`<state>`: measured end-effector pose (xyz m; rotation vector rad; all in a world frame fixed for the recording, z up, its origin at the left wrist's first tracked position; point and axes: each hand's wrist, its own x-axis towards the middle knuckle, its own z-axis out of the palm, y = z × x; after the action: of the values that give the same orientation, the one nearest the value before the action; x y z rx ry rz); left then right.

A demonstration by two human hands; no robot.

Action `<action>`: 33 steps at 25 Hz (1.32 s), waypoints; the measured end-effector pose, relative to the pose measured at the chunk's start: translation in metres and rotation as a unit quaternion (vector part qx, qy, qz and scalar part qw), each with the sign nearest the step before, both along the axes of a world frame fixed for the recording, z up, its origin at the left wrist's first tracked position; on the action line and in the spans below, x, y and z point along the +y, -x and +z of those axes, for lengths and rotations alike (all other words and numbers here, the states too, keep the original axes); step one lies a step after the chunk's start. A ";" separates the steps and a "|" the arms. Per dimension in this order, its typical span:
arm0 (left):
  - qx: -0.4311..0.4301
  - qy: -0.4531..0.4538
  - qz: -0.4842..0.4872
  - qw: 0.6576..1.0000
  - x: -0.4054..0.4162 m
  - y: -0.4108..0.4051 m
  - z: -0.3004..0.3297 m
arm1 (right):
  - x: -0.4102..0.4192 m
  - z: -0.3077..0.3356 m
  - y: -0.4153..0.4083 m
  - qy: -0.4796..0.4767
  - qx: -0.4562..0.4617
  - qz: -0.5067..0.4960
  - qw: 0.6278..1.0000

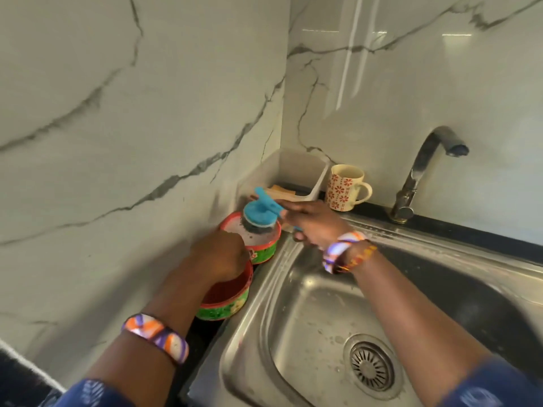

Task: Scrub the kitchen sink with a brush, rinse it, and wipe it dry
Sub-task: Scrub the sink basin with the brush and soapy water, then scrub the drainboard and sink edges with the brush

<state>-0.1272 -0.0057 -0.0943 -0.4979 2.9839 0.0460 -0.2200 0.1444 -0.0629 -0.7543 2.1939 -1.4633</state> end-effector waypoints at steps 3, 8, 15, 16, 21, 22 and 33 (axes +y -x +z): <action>0.014 -0.024 -0.010 1.000 -0.007 -0.001 -0.006 | -0.041 -0.011 0.006 -0.094 0.148 0.040 0.984; 0.004 -0.047 -0.019 0.999 -0.011 -0.002 -0.012 | -0.057 -0.030 0.008 -0.121 0.171 0.056 0.976; -0.025 -0.030 -0.017 0.999 -0.010 0.003 -0.012 | -0.051 0.004 0.009 -0.048 0.136 -0.011 0.989; -0.033 -0.030 -0.016 0.999 -0.011 0.003 -0.011 | -0.051 0.008 0.007 -0.021 0.128 -0.020 0.991; 0.000 -0.005 0.003 1.000 0.002 -0.005 -0.008 | -0.040 -0.013 -0.012 -0.079 0.121 -0.001 0.990; 0.016 0.011 0.011 1.000 0.009 -0.008 -0.006 | -0.033 -0.012 -0.018 -0.030 0.070 -0.021 0.997; -0.006 -0.029 -0.256 0.966 0.219 0.059 0.008 | 0.250 0.027 0.003 0.265 -0.247 -0.262 0.894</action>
<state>-0.1865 0.2129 -0.0862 0.2854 2.9860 0.0821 -0.2235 0.3946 -0.0358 0.1165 1.6677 -2.2665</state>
